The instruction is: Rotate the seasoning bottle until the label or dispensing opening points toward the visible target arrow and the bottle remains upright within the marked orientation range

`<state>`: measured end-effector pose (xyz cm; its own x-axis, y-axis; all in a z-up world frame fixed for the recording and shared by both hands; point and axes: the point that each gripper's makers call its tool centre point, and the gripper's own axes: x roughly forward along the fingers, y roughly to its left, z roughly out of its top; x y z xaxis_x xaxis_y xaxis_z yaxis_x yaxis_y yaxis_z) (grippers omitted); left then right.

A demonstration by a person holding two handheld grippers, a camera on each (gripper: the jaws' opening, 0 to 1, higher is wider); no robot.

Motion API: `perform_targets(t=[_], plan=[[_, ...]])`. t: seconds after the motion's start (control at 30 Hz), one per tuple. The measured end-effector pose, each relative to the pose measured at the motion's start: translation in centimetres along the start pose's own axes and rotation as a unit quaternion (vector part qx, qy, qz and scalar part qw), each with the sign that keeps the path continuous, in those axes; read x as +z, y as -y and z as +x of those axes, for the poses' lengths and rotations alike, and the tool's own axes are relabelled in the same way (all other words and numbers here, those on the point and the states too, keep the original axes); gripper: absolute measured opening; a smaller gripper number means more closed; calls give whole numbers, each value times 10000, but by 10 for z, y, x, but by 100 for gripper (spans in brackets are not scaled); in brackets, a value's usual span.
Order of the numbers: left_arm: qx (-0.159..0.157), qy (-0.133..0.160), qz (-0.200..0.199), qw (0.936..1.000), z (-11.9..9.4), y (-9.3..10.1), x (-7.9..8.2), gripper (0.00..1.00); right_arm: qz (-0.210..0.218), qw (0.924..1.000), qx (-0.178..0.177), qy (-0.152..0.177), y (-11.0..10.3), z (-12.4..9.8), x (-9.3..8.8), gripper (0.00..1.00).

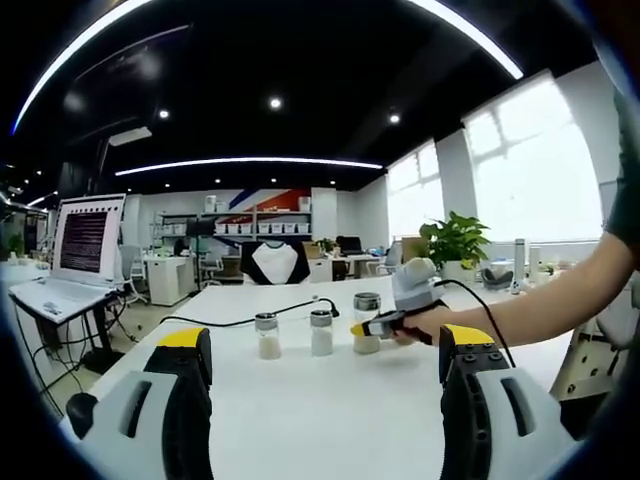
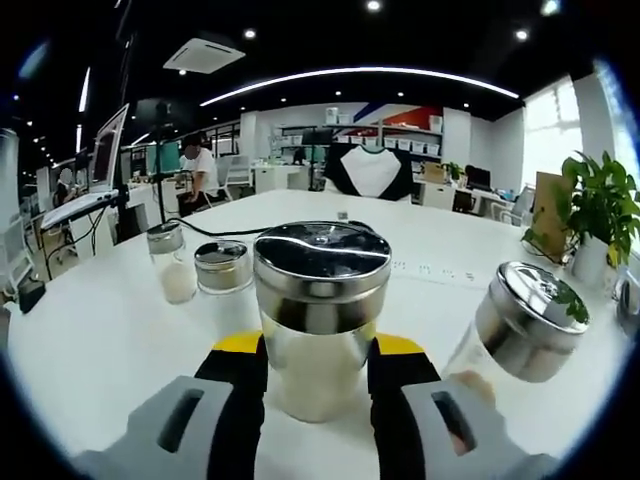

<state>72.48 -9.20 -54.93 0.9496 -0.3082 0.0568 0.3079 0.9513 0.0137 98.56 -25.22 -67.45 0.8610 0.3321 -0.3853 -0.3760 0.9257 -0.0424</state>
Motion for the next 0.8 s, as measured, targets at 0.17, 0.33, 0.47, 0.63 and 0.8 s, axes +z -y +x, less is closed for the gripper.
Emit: perform_targets(t=[0.17, 0.33, 0.47, 0.63, 0.8], plan=[[-26, -10, -33, 10000, 1, 1, -2, 100, -28, 10000, 75, 10, -6, -9, -5, 38], [-35, -44, -113, 9999, 1, 3, -7, 100, -14, 9999, 137, -17, -11, -17, -9, 38], [-80, -59, -92, 9999, 2, 6, -9, 99, -40, 9998, 185, -52, -18, -25, -12, 38], [-53, 53, -70, 9999, 1, 5, -2, 99, -30, 9998, 186, -38, -20, -32, -15, 38], [-95, 121, -21, 9999, 1, 6, 3, 99, -55, 9996, 258, -58, -25, -41, -19, 38]])
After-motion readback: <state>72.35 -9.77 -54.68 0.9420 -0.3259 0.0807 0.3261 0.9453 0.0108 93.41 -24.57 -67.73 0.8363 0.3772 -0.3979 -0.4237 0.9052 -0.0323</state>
